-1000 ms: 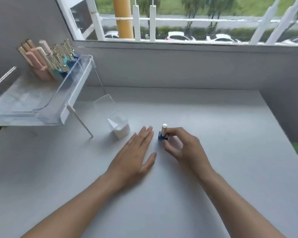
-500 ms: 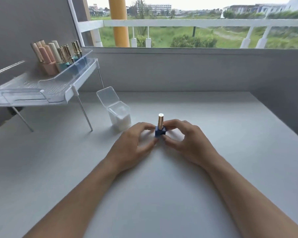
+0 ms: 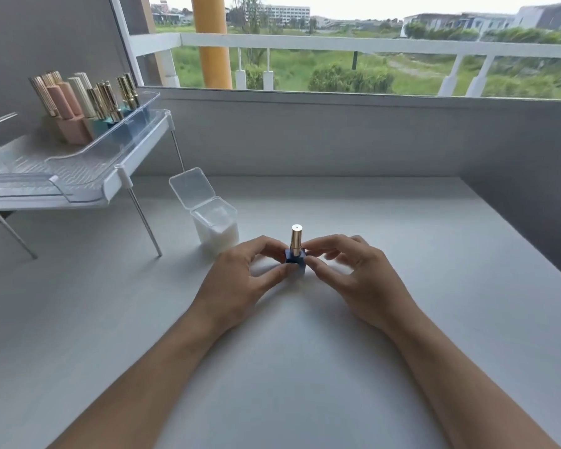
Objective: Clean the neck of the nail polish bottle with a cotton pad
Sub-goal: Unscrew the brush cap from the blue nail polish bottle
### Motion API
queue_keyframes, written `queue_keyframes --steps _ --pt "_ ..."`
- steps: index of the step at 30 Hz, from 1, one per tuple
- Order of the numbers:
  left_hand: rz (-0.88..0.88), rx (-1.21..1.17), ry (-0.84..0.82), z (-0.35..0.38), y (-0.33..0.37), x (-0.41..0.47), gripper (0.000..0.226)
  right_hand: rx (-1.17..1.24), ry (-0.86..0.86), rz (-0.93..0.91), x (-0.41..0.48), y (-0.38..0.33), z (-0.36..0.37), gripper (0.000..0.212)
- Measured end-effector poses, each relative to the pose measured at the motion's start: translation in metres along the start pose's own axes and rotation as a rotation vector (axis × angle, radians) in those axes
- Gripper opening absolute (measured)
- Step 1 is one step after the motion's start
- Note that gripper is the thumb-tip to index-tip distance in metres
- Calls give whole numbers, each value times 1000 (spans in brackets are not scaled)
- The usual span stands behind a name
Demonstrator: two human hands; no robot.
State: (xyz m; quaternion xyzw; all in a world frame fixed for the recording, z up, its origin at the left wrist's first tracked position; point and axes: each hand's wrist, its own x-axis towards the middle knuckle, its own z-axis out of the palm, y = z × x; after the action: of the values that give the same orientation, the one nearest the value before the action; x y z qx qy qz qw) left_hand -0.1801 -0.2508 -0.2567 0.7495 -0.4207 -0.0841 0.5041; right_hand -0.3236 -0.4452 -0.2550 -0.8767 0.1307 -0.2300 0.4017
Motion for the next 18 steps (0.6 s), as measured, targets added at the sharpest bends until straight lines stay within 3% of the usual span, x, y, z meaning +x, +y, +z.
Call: queue_keyframes --steps 18 --pt "124 28 60 -4 1 -5 15 42 216 -2 -5 -27 -1 22"
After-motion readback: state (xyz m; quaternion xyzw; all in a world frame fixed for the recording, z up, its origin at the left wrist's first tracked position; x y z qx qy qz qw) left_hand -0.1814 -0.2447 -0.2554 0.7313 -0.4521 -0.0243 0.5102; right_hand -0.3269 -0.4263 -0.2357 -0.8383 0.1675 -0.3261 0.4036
